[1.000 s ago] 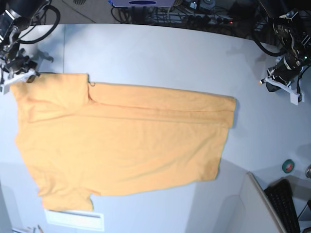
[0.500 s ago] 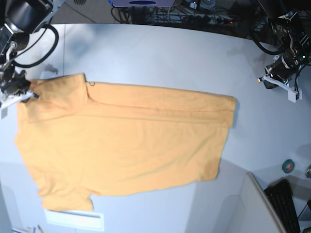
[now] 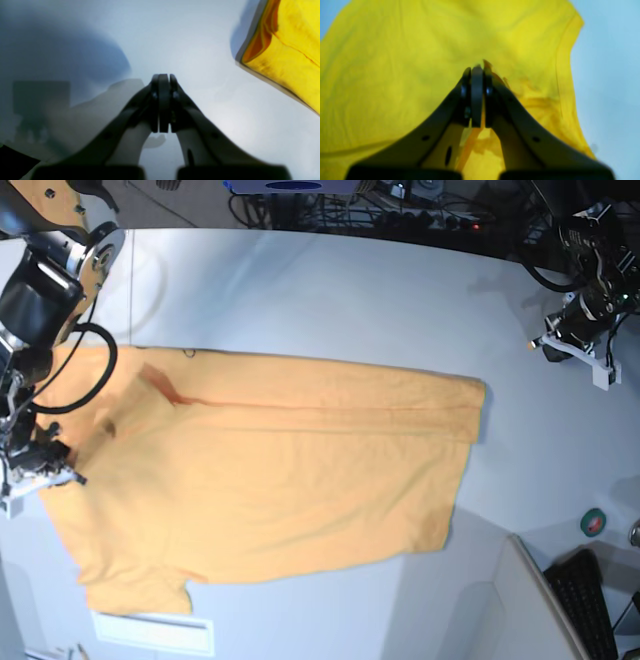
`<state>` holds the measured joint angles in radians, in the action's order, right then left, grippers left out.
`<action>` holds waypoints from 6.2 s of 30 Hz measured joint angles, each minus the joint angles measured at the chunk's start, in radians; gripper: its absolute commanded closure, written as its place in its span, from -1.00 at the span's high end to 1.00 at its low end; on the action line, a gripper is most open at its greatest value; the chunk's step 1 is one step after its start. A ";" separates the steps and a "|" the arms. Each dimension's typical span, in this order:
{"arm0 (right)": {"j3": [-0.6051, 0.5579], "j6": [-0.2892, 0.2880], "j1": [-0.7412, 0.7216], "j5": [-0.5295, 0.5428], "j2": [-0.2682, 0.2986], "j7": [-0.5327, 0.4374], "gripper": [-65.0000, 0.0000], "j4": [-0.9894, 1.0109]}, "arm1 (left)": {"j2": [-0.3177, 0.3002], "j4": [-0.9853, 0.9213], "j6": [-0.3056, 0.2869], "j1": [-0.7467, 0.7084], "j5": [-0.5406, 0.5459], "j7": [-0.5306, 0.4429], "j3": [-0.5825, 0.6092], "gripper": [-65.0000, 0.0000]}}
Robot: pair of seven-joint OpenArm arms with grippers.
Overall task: Layout the t-shirt on the table in an organized manner, then fold the t-shirt properly
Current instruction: 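Lower the right gripper onto the shirt side and pinch the fabric, then grasp the folded edge with both grippers and pull it outward, then release the shirt edge and raise both grippers, then lower both grippers to the shirt sides and pinch the fabric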
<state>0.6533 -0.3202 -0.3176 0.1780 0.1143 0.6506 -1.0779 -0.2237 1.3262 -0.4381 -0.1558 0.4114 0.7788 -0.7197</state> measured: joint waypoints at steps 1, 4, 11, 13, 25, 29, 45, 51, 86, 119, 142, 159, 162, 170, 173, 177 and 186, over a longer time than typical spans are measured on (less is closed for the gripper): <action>0.004 0.008 -0.018 -0.004 0.006 -0.005 -1.00 0.030 | 0.001 0.000 0.000 0.000 -0.001 0.000 0.001 -1.00; 0.003 0.010 -0.066 -0.003 0.016 -0.008 -1.00 0.109 | 0.001 0.000 0.000 0.000 -0.001 0.000 0.001 -1.00; 0.003 0.008 -0.105 -0.002 0.014 -0.135 -1.00 0.206 | -0.010 0.000 0.002 -0.006 -0.005 0.000 0.032 -1.00; 0.003 0.010 -0.105 -0.003 0.016 -0.136 -0.37 0.209 | -0.013 0.000 0.001 -0.007 -0.007 -0.001 0.076 -1.00; 0.015 0.016 0.156 -0.004 -0.015 -0.133 0.24 -0.294 | 0.003 0.038 0.000 -0.020 0.006 -0.001 0.175 -1.00; 0.061 -0.001 0.330 0.006 -0.113 -0.069 0.26 -0.487 | 0.047 0.081 0.000 -0.040 0.009 -0.003 0.123 -0.27; 0.342 0.009 0.467 0.250 -0.203 -0.081 0.27 -0.320 | 0.135 -0.097 -0.090 0.070 0.012 -0.082 0.094 0.59; 0.338 0.007 0.455 0.286 -0.197 -0.082 0.27 -0.300 | 0.126 -0.177 -0.102 0.088 0.031 -0.208 0.175 0.37; 0.259 0.011 0.335 0.272 -0.108 -0.204 -1.00 -0.050 | 0.135 -0.118 0.018 0.097 -0.003 -0.088 0.131 -1.00; 0.193 -0.039 0.644 0.290 -0.101 0.045 -1.00 -0.354 | 0.118 0.195 0.020 -0.243 0.004 0.048 0.121 -1.00; 0.198 -0.078 0.740 0.287 -0.186 0.070 -1.00 -0.459 | 0.077 0.198 0.023 -0.243 0.001 0.044 0.121 -1.00; 0.198 -0.079 0.737 0.288 -0.186 0.154 0.02 -0.471 | 0.084 0.198 0.020 -0.242 0.000 0.042 0.034 -0.07; 0.217 -0.079 0.739 0.291 -0.187 0.158 -0.03 -0.501 | 0.076 0.198 0.027 -0.243 -0.004 0.042 -0.027 0.26; 0.356 -0.081 0.727 0.290 -0.183 0.157 -0.05 -0.573 | 0.079 0.239 0.027 -0.213 0.000 0.050 -0.143 0.29; 0.440 -0.080 0.688 0.286 -0.183 0.162 -0.05 -0.574 | 0.080 0.312 0.027 -0.216 0.000 0.056 -0.169 0.29; 0.452 -0.079 0.610 0.271 -0.128 0.165 -0.05 -0.566 | 0.076 0.387 0.027 -0.210 0.008 0.048 -0.150 -0.06; 0.094 -0.083 0.239 0.285 0.158 -0.017 -0.04 -0.083 | 0.080 0.386 0.020 -0.124 0.003 0.049 0.154 -1.00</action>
<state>0.7471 -0.4030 -0.0784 0.4629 0.2722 0.6334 -1.1606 -0.1440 1.7119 -0.4183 -0.2798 0.4145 0.8280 -0.5659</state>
